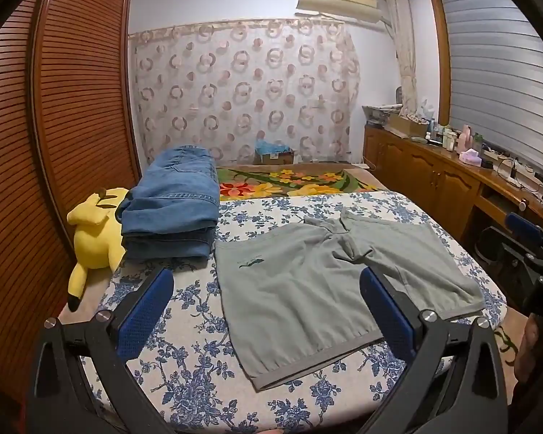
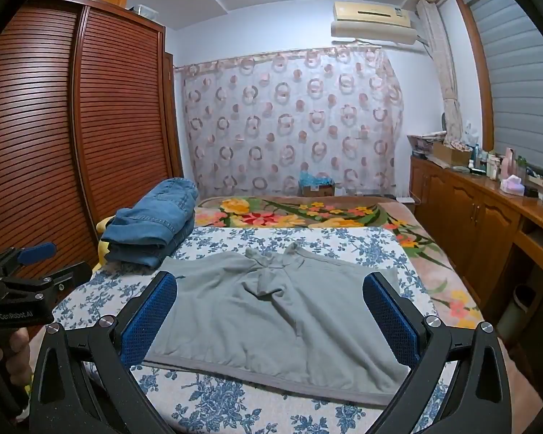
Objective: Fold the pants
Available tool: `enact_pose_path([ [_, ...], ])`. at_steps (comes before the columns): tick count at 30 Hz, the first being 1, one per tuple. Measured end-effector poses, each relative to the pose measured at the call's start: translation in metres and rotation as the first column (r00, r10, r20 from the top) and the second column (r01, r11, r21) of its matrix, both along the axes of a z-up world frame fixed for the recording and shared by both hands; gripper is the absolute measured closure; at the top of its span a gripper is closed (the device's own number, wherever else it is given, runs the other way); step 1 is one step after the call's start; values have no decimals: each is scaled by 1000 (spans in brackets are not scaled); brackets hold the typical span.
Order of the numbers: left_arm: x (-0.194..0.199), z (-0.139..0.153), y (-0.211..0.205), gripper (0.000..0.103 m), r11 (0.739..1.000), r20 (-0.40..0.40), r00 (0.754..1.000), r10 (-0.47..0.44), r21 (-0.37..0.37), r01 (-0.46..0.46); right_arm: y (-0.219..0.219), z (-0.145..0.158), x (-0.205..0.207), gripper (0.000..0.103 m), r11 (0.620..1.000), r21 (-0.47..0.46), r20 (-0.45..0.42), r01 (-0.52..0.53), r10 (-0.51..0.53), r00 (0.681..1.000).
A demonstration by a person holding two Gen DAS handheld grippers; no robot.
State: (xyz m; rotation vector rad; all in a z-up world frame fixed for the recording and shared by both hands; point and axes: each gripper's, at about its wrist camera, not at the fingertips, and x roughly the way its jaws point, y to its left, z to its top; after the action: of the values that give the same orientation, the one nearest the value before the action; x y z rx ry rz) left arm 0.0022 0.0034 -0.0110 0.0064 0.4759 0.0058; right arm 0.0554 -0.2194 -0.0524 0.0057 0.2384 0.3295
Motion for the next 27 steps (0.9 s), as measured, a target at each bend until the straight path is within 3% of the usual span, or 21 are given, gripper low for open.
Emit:
enact_pose_path([
  [27,3,8,0,0,1000,9,1000,4,4,-4,0,0,-3,1,1000,6,6,2,-2,1000],
])
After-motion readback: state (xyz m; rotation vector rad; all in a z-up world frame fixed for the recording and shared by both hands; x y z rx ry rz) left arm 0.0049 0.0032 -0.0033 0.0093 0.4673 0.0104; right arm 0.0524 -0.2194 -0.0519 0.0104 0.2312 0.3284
